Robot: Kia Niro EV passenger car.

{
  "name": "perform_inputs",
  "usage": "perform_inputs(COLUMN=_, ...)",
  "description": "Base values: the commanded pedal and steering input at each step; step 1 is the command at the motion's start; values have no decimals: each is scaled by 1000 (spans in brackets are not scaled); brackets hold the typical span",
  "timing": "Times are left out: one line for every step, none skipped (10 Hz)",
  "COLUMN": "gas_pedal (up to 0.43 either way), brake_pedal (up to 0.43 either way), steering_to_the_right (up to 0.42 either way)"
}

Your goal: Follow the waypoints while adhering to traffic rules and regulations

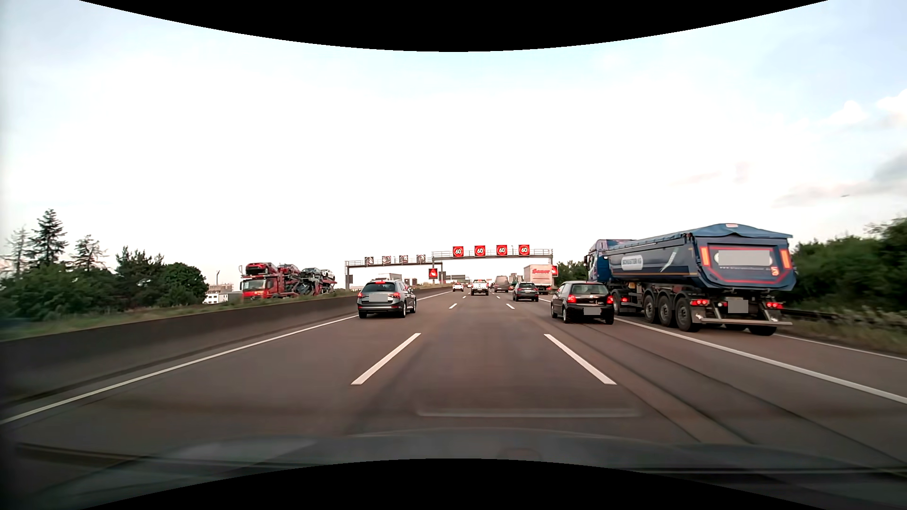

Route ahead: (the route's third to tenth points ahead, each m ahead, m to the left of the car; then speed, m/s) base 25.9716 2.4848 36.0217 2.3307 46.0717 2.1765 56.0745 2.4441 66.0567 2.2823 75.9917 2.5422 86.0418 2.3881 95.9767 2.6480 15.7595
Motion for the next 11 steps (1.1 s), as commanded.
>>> perform_inputs(gas_pedal=0, brake_pedal=0, steering_to_the_right=-4)
perform_inputs(gas_pedal=0, brake_pedal=0, steering_to_the_right=-4)
perform_inputs(gas_pedal=0, brake_pedal=0, steering_to_the_right=-4)
perform_inputs(gas_pedal=0, brake_pedal=0, steering_to_the_right=-4)
perform_inputs(gas_pedal=0, brake_pedal=0, steering_to_the_right=-4)
perform_inputs(gas_pedal=0, brake_pedal=0, steering_to_the_right=-4)
perform_inputs(gas_pedal=0, brake_pedal=0, steering_to_the_right=-4)
perform_inputs(gas_pedal=0, brake_pedal=0, steering_to_the_right=-4)
perform_inputs(gas_pedal=0, brake_pedal=0, steering_to_the_right=-4)
perform_inputs(gas_pedal=0, brake_pedal=0, steering_to_the_right=-4)
perform_inputs(gas_pedal=0, brake_pedal=0, steering_to_the_right=-4)
